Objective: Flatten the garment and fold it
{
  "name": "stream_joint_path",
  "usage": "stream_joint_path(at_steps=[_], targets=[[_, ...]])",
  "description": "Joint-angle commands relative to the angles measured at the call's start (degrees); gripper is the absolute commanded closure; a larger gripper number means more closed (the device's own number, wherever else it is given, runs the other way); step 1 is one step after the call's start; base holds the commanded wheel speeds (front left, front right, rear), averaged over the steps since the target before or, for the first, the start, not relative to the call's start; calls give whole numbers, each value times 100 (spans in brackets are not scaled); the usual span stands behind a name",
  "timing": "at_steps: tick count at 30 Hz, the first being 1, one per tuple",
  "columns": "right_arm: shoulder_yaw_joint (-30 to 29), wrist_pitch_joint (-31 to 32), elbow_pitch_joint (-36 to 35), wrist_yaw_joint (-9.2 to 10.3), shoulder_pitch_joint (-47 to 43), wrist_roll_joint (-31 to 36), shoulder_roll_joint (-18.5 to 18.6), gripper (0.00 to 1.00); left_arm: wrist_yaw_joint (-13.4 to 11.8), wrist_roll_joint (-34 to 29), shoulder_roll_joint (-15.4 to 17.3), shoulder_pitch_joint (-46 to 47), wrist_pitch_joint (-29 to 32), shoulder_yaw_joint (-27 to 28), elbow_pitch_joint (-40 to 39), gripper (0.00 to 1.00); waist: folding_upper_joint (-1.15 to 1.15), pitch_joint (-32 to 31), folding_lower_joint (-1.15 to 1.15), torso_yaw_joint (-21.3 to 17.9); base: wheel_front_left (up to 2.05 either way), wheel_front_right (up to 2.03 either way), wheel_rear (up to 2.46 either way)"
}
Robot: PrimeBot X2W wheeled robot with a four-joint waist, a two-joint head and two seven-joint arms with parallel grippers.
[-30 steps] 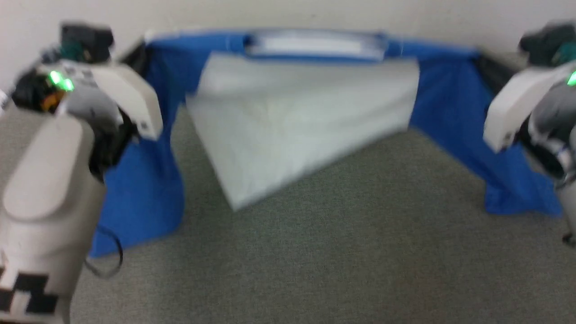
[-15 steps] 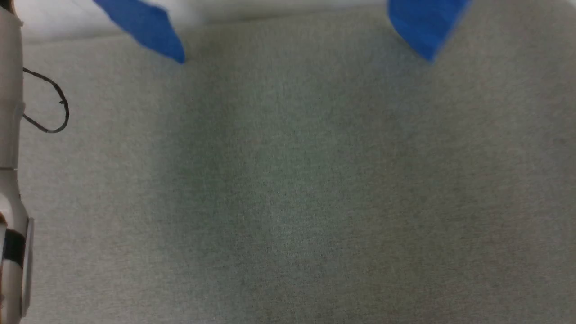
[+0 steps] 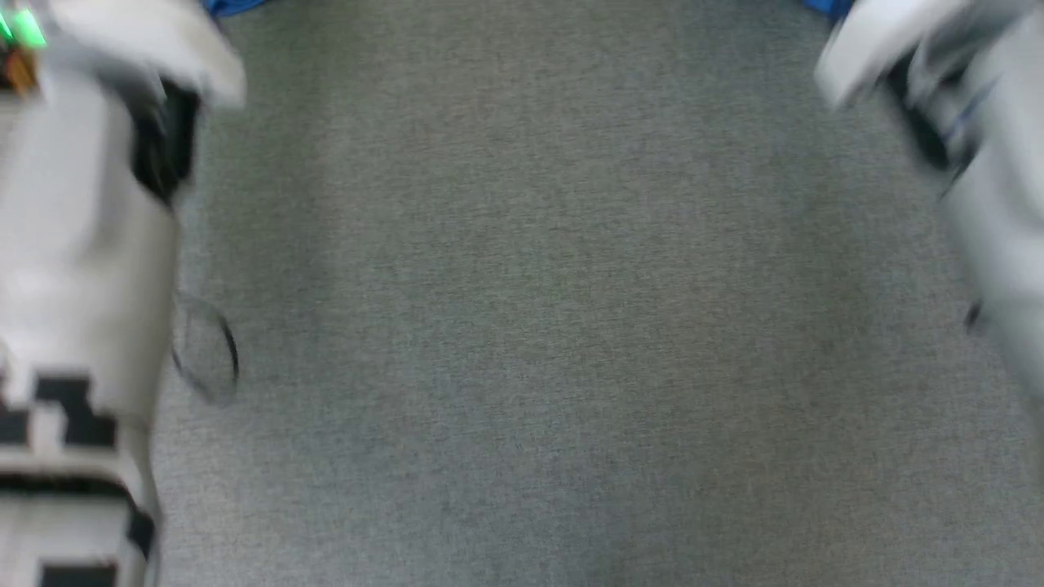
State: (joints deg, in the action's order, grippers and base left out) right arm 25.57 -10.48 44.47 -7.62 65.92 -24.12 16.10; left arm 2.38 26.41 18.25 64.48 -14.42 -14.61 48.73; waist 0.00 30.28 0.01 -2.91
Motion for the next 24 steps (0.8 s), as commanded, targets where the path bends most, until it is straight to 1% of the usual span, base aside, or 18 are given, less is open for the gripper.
stream_joint_path(at_steps=[1,4,7,9,14,16,19,24], targets=[[89,-102,6,13,-285,-107,5,100,-66,70,-3,-374,-47,96,-119,100,0,-148,-1,66,0,0,0],[307,-239,-136,13,-960,-324,44,100,-150,62,-36,-1348,-54,341,-762,100,0,-390,-1,81,0,0,0],[392,-336,-391,13,-1601,-501,136,100,-210,-4,-138,-2400,-56,489,-1460,100,0,-614,-1,103,0,0,0],[382,-377,-616,13,-1988,-558,207,100,-281,-67,-196,-3067,-56,542,-1909,100,0,-792,-1,97,0,0,0],[213,-403,-1263,13,-2932,-556,375,100,-574,-154,-243,-4565,-36,567,-2874,100,0,-1270,-1,58,0,0,0],[72,-328,-1490,13,-3328,-498,436,100,-697,-122,-238,-5102,114,559,-3198,100,0,-1464,-1,65,0,0,0],[-288,-151,-1859,13,-3983,-380,492,100,-903,-143,-207,-5787,438,488,-3682,100,0,-1708,-1,117,0,0,0],[-1084,317,-2591,13,-5270,-31,347,100,-1229,-143,-168,-6745,933,410,-4396,100,0,-1979,-1,202,0,0,0]])
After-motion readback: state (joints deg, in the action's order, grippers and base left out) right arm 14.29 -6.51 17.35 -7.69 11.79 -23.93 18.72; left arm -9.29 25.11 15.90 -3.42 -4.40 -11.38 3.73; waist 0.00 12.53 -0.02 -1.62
